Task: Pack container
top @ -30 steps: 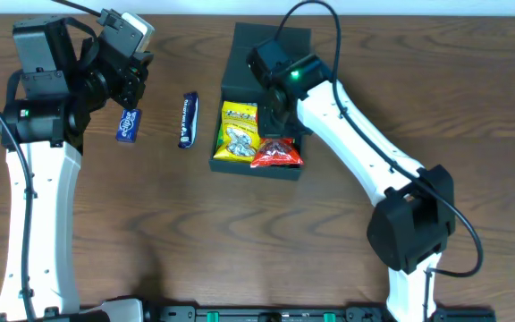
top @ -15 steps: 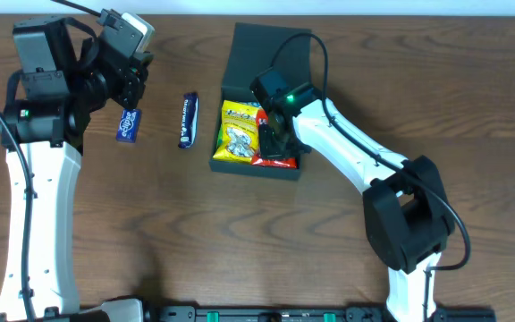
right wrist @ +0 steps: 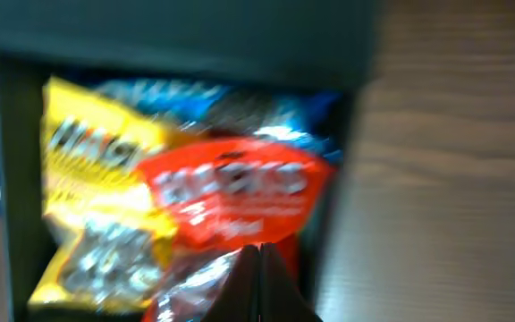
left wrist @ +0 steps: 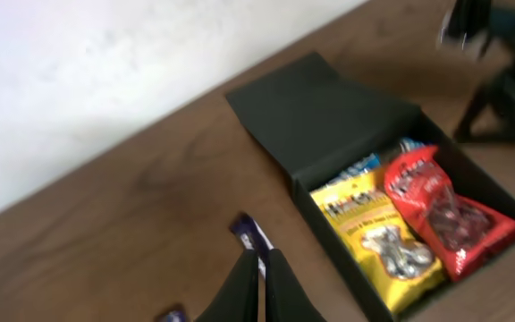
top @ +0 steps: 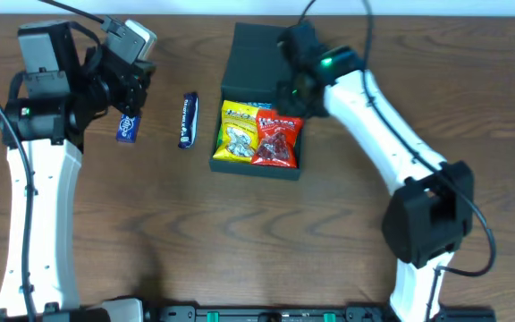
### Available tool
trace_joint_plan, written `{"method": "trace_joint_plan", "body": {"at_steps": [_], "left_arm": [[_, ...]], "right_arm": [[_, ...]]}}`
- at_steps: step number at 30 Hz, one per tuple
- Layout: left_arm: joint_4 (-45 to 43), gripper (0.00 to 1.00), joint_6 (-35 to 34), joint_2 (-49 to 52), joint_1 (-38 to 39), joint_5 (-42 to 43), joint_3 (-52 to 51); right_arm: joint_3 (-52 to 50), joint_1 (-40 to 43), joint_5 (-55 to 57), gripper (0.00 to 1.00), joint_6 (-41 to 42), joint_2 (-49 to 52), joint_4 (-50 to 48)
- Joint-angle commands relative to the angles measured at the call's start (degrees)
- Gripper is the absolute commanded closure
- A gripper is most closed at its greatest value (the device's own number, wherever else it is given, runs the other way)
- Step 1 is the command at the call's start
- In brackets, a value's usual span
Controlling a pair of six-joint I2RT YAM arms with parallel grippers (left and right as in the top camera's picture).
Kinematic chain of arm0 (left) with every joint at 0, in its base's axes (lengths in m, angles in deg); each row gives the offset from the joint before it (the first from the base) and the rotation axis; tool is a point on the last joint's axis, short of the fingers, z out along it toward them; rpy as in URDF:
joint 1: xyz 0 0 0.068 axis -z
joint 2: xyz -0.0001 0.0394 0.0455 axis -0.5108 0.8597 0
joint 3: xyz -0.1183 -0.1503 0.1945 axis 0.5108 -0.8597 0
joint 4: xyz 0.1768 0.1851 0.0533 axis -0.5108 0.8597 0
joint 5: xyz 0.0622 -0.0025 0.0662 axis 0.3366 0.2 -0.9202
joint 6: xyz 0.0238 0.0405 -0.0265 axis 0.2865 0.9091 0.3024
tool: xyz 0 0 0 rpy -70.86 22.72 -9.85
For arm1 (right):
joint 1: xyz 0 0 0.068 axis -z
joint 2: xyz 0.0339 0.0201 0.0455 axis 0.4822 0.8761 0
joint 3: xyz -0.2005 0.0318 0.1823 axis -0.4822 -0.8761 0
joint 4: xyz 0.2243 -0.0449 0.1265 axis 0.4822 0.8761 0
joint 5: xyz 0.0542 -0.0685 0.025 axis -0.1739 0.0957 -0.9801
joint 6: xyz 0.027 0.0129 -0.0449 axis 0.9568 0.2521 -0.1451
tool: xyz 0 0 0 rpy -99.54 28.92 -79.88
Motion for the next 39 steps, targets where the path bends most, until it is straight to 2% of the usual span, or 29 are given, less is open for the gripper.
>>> {"method": "trace_joint_plan", "body": {"at_steps": [1,8,19,25,39], "left_arm": [[2.0,0.94,0.6,4.0,-0.2,1.1,0.8],[3.7,0.94,-2.6,13.8,-0.2,9.0,0.8],[4.8,0.94,-13.0,30.1,0.2,13.7,0.8],[5.3,0.94,-15.6,34.5,2.9,14.7,0.8],[3.3,0.94,-19.6,37.0,10.2,15.7,0.8]], "right_arm": [[0.1,4.5,0.9,0.99,1.5,-1.0,0.0],[-3.2,11.0,0.9,0.99,3.2,-0.9,-3.3],[-17.6,11.8,-7.1,0.99,3.2,0.2,-21.6],[-20.4,11.0,-10.1,0.98,3.2,0.2,-29.6],[-21.0,8.9,-10.9,0.99,3.1,0.9,-36.0]]}}
